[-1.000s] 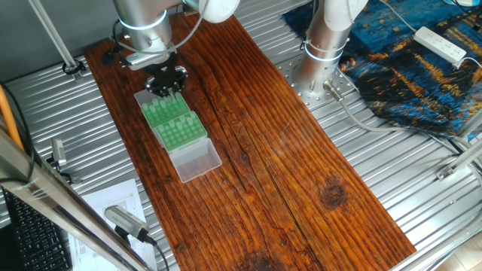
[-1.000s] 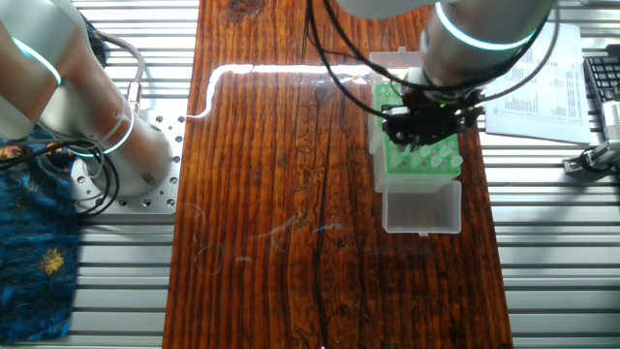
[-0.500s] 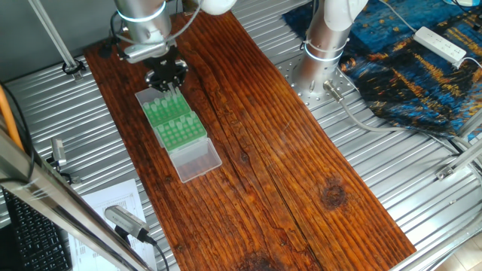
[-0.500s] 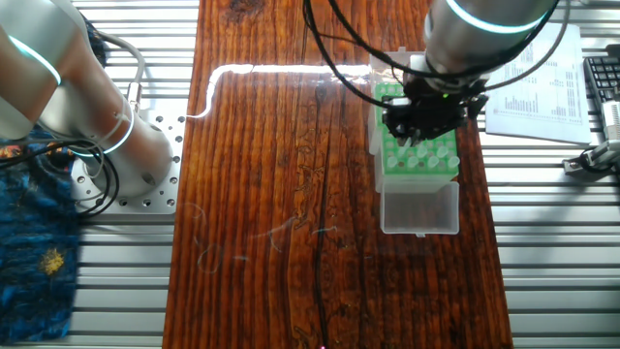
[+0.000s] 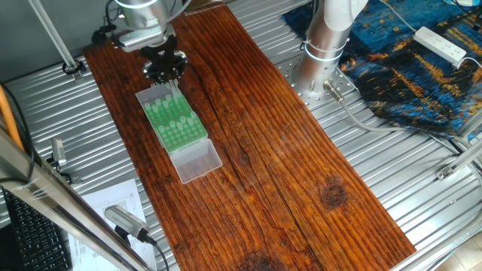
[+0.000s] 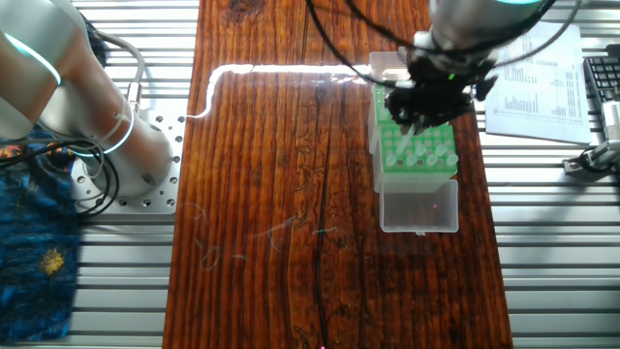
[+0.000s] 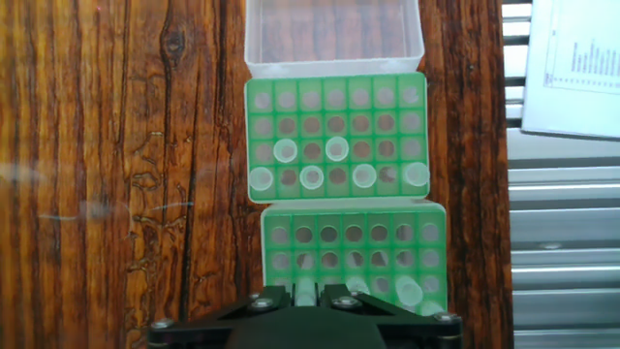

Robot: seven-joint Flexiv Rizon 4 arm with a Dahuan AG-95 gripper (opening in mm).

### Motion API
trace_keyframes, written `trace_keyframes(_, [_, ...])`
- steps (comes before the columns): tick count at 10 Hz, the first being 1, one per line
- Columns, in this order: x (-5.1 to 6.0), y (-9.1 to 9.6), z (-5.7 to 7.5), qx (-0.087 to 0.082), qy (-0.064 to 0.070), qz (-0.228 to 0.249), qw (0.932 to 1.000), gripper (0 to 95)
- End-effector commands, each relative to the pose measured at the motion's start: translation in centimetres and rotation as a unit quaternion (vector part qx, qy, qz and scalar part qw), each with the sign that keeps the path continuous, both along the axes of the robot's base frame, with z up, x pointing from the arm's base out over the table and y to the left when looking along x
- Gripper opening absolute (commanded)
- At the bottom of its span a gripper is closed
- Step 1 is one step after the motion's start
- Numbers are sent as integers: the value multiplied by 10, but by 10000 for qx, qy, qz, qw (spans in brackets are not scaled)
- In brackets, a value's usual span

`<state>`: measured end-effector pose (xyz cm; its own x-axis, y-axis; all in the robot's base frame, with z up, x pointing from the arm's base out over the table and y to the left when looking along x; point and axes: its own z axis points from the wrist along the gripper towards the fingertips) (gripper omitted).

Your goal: Transfer all large pipette tips from one holder to another

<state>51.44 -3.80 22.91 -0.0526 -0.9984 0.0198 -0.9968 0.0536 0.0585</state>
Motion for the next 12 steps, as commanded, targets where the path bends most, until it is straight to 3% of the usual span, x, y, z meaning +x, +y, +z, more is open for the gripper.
trace_keyframes(1, [2, -2, 9, -18, 63, -88, 9999, 0])
trace_keyframes(7, [9, 2, 50, -105, 273, -316, 9991, 0])
trace_keyframes(12, [7, 8, 81, -171, 338, -435, 9983, 0])
